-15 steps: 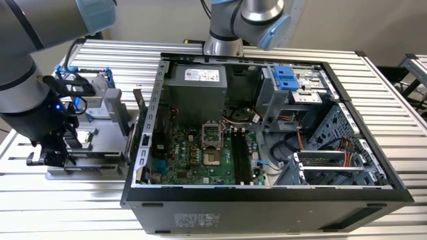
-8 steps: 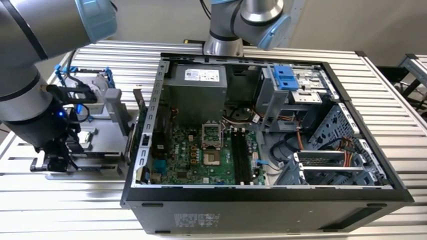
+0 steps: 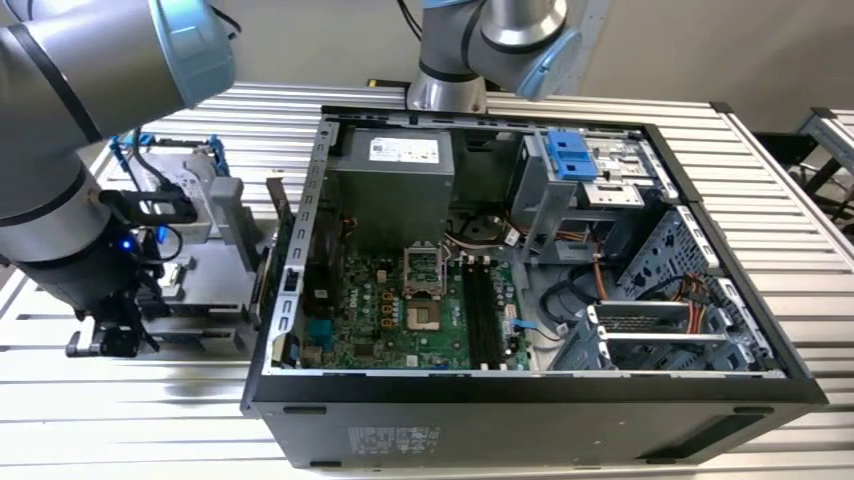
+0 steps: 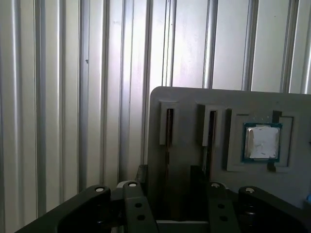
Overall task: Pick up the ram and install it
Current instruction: 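Pick up the ram and move it above insertion slot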
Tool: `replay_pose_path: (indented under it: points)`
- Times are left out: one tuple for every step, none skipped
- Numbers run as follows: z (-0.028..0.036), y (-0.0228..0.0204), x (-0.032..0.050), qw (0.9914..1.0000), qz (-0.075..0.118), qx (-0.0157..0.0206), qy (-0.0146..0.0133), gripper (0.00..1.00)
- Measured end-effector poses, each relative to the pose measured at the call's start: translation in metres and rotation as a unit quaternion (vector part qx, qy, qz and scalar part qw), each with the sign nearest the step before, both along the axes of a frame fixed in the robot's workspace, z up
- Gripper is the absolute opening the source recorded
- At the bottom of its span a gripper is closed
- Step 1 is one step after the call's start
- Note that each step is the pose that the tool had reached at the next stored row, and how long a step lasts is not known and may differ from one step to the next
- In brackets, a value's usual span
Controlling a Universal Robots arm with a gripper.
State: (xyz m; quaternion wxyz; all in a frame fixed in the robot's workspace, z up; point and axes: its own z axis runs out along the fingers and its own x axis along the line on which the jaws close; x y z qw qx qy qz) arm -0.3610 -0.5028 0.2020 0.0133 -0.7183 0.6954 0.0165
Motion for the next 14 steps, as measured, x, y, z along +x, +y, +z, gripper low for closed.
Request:
replay_pose_path:
  points:
    - [-0.0010,0.0000,0.0000,1.00000,0.000,0.0000,0.0000,0.00]
    - [-0.0018,0.0000,0.0000,1.00000,0.000,-0.0001,0.0001,0.00]
    - [-0.0024,0.0000,0.0000,1.00000,-0.001,-0.0001,0.0001,0.00]
    - [-0.0028,0.0000,0.0000,1.00000,-0.001,-0.0001,0.0001,0.00]
    - [-0.0033,0.0000,0.0000,1.00000,-0.001,-0.0001,0.0001,0.00]
    - [-0.0039,0.0000,0.0000,1.00000,-0.001,0.0000,0.0000,0.00]
    - [-0.0047,0.0001,-0.0001,1.00000,-0.001,0.0000,0.0000,0.00]
    - [-0.0055,0.0002,-0.0003,1.00000,-0.001,0.0000,0.0000,0.00]
    - [-0.0062,0.0003,-0.0005,1.00000,-0.001,0.0000,0.0000,0.00]
    - [-0.0069,0.0005,-0.0006,1.00000,-0.002,0.0000,0.0000,0.00]
    - [-0.0074,0.0007,-0.0007,1.00000,-0.002,0.0000,0.0000,0.00]
    - [-0.0079,0.0008,-0.0008,1.00000,-0.002,0.0000,0.0001,0.00]
    - [-0.0084,0.0008,-0.0008,1.00000,-0.002,-0.0001,0.0001,0.00]
    - [-0.0087,0.0008,-0.0009,1.00000,-0.002,-0.0001,0.0001,0.00]
